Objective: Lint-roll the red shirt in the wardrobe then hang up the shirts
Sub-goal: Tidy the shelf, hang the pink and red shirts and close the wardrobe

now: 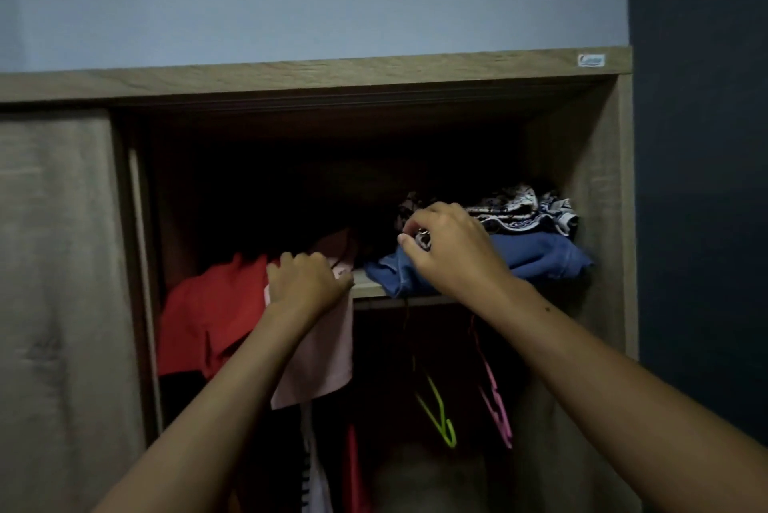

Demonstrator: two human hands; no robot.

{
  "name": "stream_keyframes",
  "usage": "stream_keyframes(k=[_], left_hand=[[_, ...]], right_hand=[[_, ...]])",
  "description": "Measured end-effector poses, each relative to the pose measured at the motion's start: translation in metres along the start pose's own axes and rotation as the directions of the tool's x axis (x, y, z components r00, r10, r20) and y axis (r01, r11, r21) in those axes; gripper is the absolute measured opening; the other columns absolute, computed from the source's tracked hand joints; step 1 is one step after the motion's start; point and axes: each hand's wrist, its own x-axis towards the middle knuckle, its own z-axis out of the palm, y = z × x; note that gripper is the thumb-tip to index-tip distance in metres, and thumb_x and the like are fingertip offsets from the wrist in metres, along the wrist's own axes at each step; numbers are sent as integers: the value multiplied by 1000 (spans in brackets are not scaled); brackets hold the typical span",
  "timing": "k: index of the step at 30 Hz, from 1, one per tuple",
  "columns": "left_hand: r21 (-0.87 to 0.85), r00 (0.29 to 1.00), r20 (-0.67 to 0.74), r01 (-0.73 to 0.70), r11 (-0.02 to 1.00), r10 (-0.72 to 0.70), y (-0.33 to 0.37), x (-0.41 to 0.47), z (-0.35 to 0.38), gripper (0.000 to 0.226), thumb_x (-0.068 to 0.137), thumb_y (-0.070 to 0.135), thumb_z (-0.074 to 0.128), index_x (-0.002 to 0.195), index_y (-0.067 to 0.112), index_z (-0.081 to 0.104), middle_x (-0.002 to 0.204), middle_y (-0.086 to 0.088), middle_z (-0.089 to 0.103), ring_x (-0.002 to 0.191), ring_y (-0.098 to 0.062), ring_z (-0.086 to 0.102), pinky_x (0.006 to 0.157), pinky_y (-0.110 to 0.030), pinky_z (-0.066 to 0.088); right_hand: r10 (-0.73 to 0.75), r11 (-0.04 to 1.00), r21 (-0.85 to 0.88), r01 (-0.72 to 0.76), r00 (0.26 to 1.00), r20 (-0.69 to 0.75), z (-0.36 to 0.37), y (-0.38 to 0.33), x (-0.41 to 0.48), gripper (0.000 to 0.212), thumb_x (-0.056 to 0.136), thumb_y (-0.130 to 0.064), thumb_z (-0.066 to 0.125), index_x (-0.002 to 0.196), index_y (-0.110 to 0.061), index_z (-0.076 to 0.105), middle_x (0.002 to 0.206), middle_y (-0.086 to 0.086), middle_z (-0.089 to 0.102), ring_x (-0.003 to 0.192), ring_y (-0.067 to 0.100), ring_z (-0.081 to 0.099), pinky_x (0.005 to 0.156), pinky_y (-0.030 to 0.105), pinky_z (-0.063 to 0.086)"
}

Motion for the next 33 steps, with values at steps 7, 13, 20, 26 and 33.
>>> stream_keyframes(k=[7,13,20,26,33], left_hand=[[-193,995,-96,-50,980,32,1,-2,-6,25,94,15,54,114,2,62,121,-24,63,116,-45,59,95,-45,47],[-408,945,-266,-290,866,192,-23,-17,-5,14,90,14,62,82,4,69,83,-18,72,87,-41,66,75,-46,51],[-390,841,-349,-531,752,413,-39,-46,-8,21,88,10,63,69,4,57,62,-5,52,60,-27,48,59,-30,23],[-376,865,-313,-492,785,392,-60,-40,-18,32,93,47,54,99,21,73,101,3,71,94,-18,62,84,-38,48],[-83,985,-15,-175,981,174,-105,-14,12,58,102,57,22,137,26,56,145,-2,57,135,-26,49,113,-46,33]], right_hand=[[10,991,133,-19,998,67,23,-24,3,21,92,-37,60,97,-19,71,95,2,70,91,21,62,75,31,48],[154,933,313,-179,983,103,34,-24,17,16,90,-34,65,85,-20,71,80,-3,71,79,15,66,71,34,57],[231,913,261,-313,925,302,56,-51,39,42,88,-47,65,68,-10,60,80,11,64,74,28,63,56,28,42],[262,916,149,-371,838,478,77,-73,60,47,91,-48,64,108,-4,68,115,15,62,102,34,64,74,30,44],[407,802,301,-516,841,357,79,-65,70,49,80,-39,81,104,1,68,103,11,66,84,25,63,68,28,45]])
